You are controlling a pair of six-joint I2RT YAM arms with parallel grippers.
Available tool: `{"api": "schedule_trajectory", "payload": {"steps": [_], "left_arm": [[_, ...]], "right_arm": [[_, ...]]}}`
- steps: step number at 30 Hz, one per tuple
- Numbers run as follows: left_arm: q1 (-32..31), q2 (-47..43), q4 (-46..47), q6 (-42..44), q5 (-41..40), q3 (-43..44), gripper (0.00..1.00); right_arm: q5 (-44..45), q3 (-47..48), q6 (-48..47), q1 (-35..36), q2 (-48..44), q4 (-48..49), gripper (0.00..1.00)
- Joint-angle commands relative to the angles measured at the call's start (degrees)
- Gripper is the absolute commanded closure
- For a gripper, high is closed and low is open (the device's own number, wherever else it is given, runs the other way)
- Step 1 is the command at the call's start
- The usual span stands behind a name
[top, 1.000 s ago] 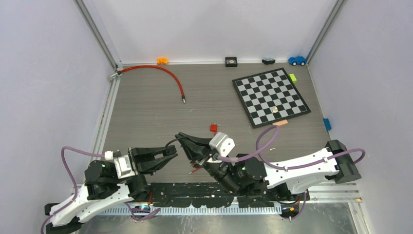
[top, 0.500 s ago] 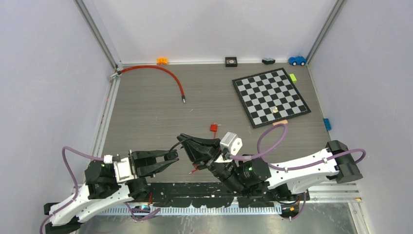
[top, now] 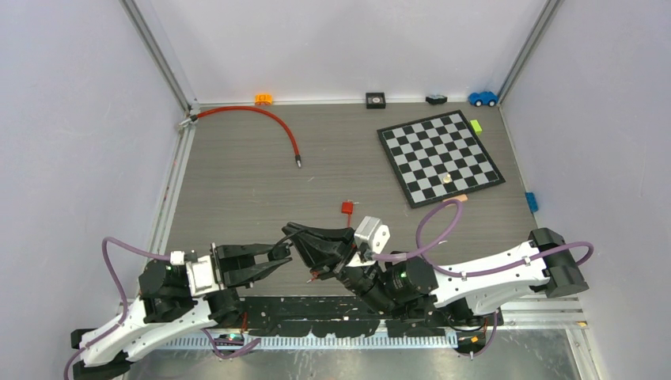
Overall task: Lock with the key
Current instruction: Lock the lock.
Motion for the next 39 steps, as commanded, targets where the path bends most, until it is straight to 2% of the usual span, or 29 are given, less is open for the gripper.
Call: {"api": "schedule_trajectory", "payload": {"steps": [1,39], "left_arm": [[0.02,0.68,0.78,1.01,-1.37,0.25,1.00],[0.08,-0.98,-0.77,1.01,-1.22,0.53,1.00]], "right_arm": [[-2.73,2.08,2.69,0.81,0.11,1.37,0.99],[-0.85,2.30,2.47,0.81,1.85,0.14,0.99]]}}
